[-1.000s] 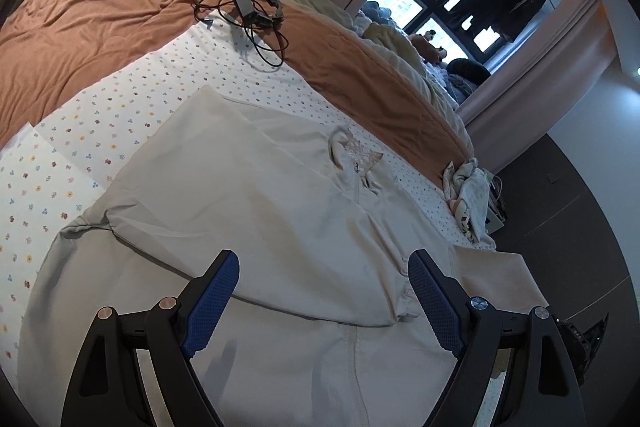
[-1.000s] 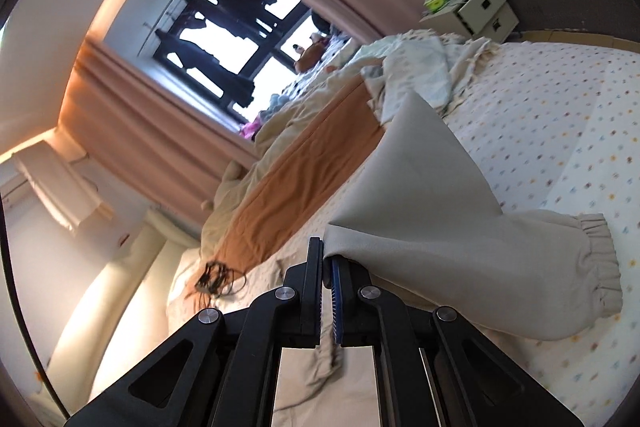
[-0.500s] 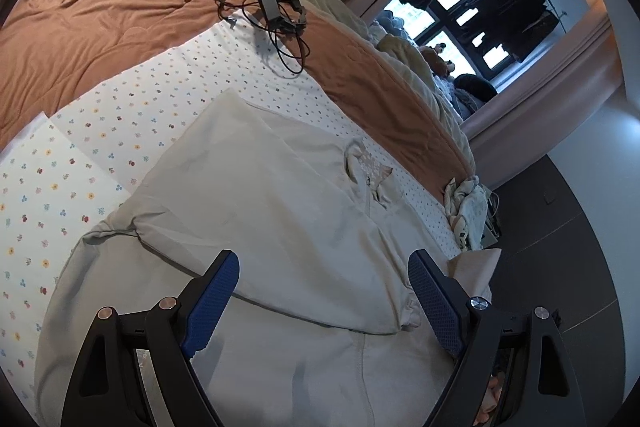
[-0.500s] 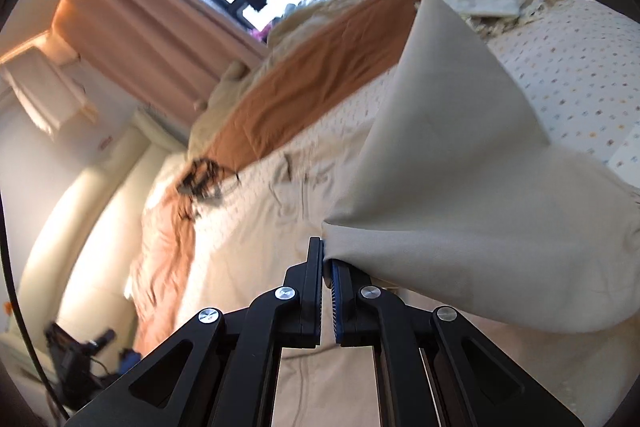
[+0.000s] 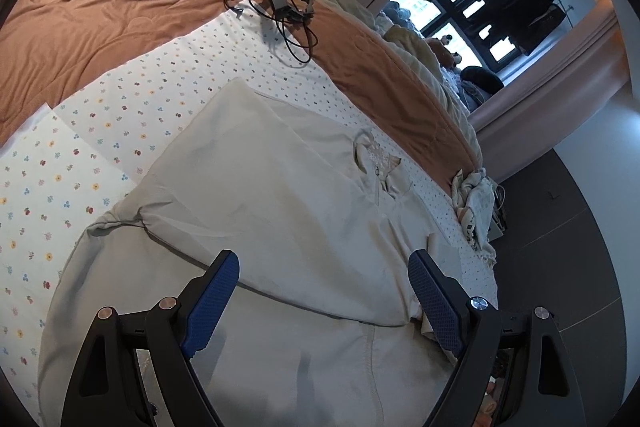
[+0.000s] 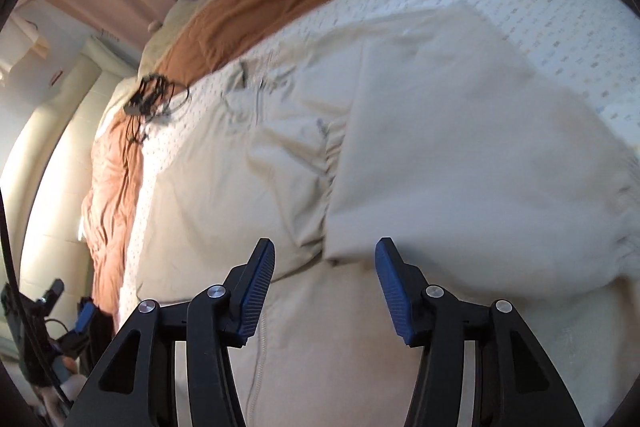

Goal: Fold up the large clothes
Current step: 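Grasp the sleeve cuff with the right tool and lay it on the body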

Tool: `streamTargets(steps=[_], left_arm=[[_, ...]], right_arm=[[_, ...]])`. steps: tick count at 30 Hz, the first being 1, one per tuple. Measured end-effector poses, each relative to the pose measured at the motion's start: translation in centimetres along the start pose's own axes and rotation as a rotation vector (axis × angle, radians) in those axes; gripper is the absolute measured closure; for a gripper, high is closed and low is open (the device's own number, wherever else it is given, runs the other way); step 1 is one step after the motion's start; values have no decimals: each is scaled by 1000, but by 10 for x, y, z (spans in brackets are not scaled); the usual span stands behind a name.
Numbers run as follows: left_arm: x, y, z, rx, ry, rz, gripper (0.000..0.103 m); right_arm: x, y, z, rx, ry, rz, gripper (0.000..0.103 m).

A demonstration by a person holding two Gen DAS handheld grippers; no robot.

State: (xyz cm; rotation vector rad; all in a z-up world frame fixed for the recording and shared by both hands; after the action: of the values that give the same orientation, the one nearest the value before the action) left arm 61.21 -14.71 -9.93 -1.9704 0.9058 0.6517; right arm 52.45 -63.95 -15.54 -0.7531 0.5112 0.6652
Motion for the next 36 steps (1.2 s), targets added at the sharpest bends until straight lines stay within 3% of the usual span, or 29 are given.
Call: streamTargets(steps=[2, 9, 12, 16, 24, 25, 26, 27, 32, 36], left_arm=[[2, 1, 0, 4, -7, 3, 16], [9, 7, -2, 64, -57, 0, 16], [17, 12, -3, 90, -90, 11, 16], [32, 19, -5, 115, -128, 31, 16], [51, 32, -29, 149, -121, 60, 16], [52, 34, -32, 169, -124, 62, 16], [52, 36, -34, 187, -129, 64, 16], [52, 36, -36, 198, -132, 64, 16], [43, 30, -32, 166, -105, 48, 16], [36, 26, -28, 141, -79, 49, 16]], right_arm=[[-23, -10, -19, 23, 54, -51, 37], [-76, -24, -112, 178, 161, -119, 37], [-81, -25, -139, 195, 227, -109, 37], [-68, -26, -164, 214, 254, -49, 37], [-25, -32, -159, 161, 278, 29, 37], [-23, -33, -157, 148, 286, 21, 44], [-21, -33, -155, 137, 286, 17, 60], [-21, -34, -153, 138, 266, 13, 67], [-50, -41, -118, 42, 328, -99, 71], [-78, -44, -85, -7, 323, -197, 71]])
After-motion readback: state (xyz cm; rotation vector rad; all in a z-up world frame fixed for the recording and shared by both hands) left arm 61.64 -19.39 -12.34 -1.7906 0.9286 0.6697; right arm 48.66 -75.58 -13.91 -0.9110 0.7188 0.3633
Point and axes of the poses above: each gripper's, at about its wrist camera, not at the fingertips, and x roughly the way its jaws point, z to its left, y to its underside, the point moved 3 cm from there along x, roughly the way its jaws point, and after that the axes turned 11 degrees about -y, right-handed, at the moved point
